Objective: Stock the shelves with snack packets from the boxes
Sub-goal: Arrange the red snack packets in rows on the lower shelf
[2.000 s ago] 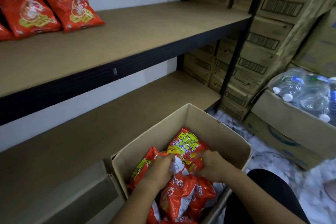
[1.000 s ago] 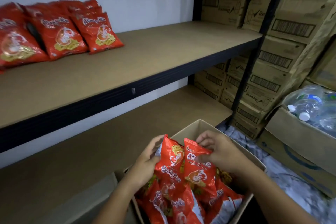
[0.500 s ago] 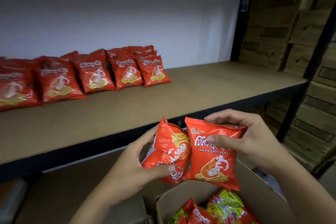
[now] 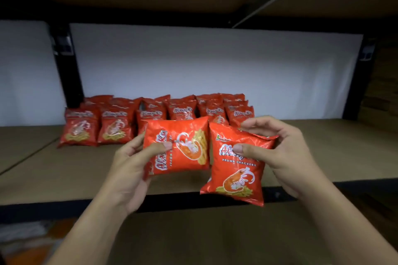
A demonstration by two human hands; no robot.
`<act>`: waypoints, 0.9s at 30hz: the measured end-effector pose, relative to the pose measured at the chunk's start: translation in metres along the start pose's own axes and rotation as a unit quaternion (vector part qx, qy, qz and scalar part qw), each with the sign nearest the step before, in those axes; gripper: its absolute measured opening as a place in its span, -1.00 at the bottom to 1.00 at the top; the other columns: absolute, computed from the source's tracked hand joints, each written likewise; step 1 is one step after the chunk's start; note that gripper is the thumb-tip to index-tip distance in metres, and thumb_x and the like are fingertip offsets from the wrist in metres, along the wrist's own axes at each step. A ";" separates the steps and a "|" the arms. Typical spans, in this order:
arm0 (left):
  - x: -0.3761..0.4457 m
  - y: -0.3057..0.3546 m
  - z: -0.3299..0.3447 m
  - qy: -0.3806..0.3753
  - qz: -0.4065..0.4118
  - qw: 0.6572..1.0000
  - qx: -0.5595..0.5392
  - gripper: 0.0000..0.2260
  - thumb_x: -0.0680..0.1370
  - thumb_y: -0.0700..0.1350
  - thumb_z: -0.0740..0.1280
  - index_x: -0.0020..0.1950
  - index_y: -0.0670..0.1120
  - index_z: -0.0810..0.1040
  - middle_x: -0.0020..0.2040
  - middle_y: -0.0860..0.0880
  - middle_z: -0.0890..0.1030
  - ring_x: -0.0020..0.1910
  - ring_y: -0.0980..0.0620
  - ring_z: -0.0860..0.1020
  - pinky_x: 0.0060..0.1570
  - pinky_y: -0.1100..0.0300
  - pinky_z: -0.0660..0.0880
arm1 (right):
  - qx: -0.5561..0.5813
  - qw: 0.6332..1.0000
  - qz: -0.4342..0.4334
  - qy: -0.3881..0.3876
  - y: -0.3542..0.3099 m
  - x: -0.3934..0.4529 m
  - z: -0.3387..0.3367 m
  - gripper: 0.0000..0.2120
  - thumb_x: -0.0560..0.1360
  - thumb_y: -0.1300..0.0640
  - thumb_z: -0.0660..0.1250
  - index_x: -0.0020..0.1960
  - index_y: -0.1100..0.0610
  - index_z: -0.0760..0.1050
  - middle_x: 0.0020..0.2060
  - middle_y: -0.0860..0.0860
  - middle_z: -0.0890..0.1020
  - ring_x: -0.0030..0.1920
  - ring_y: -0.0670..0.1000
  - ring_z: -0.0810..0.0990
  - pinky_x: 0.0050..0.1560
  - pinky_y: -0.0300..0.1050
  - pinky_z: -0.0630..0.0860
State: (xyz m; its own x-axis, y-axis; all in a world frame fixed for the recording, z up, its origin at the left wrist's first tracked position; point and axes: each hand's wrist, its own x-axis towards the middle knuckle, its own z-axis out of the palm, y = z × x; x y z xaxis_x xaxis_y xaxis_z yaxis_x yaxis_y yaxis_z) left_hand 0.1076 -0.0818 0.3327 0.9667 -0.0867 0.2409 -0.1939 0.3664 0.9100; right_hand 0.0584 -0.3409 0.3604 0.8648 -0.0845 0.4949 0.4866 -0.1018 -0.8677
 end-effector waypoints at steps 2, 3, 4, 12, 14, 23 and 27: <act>0.006 0.014 -0.018 0.033 0.017 0.999 0.005 -0.50 0.26 -0.21 0.60 0.18 -0.04 0.65 0.08 -0.10 0.71 0.03 -0.05 0.70 -0.12 0.09 0.58 | 0.008 1.000 -0.006 -0.009 0.004 0.015 0.018 -0.53 0.17 0.17 0.61 0.05 0.08 0.60 0.02 0.02 0.72 0.04 0.06 0.71 -0.04 0.14 0.66; 0.010 0.021 -0.026 0.054 0.034 0.998 0.009 -0.49 0.27 -0.21 0.57 0.21 -0.05 0.62 0.06 -0.09 0.72 0.01 -0.04 0.70 -0.13 0.08 0.60 | 0.010 1.000 -0.008 -0.010 0.006 0.021 0.028 -0.53 0.18 0.17 0.61 0.07 0.07 0.59 0.02 0.00 0.72 0.05 0.03 0.70 -0.04 0.13 0.66; 0.014 0.027 -0.035 0.080 0.054 0.995 0.013 -0.47 0.26 -0.20 0.56 0.22 -0.09 0.59 0.04 -0.09 0.72 -0.02 -0.03 0.71 -0.15 0.08 0.63 | 0.008 1.000 -0.013 -0.010 0.008 0.027 0.039 -0.52 0.19 0.16 0.62 0.08 0.05 0.59 0.03 -0.03 0.71 0.06 0.01 0.69 -0.03 0.12 0.66; 0.041 0.082 -0.133 0.166 0.154 0.951 0.212 -0.66 0.32 -0.06 0.60 0.07 -0.03 0.69 -0.02 -0.08 0.73 -0.04 -0.08 0.70 -0.08 0.02 0.60 | -0.009 0.998 -0.058 -0.035 0.038 0.080 0.135 -0.67 0.26 0.10 0.64 -0.01 -0.06 0.69 0.10 -0.09 0.66 0.07 -0.06 0.67 0.01 0.05 0.66; 0.055 0.092 -0.160 0.161 0.142 0.942 0.257 -0.70 0.36 -0.05 0.58 0.08 0.07 0.71 -0.05 -0.02 0.74 -0.06 -0.06 0.71 -0.05 0.00 0.62 | -0.019 0.997 -0.065 -0.043 0.049 0.093 0.162 -0.68 0.26 0.07 0.64 -0.02 -0.11 0.70 0.13 -0.10 0.64 0.09 -0.09 0.65 0.03 -0.02 0.65; 0.122 0.094 -0.231 0.106 0.129 0.875 0.454 -0.84 0.58 -0.09 0.39 0.09 0.11 0.71 0.10 0.07 0.64 0.12 0.00 0.63 0.14 0.03 0.58 | -0.064 0.993 -0.095 -0.027 0.088 0.135 0.267 -0.72 0.37 0.06 0.58 0.06 -0.09 0.66 0.12 -0.06 0.56 0.13 -0.08 0.58 0.18 0.04 0.57; 0.135 0.072 -0.246 0.148 0.118 0.851 0.489 -0.82 0.62 -0.01 0.34 0.15 0.18 0.68 0.50 -0.03 0.28 0.45 -0.03 0.34 0.44 0.05 0.31 | -0.144 0.981 -0.130 -0.029 0.099 0.143 0.291 -0.77 0.50 0.06 0.46 0.16 -0.02 0.60 0.16 0.01 0.47 0.18 -0.10 0.45 0.24 -0.27 0.42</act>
State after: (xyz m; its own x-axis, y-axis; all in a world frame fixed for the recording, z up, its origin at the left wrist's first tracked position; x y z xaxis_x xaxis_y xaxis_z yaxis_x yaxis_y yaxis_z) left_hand 0.2655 0.1605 0.3478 0.8535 0.1719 0.4918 -0.2950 -0.6187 0.7281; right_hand 0.2660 -0.0747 0.3320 0.7254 0.0377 0.6873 0.6443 -0.3884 -0.6588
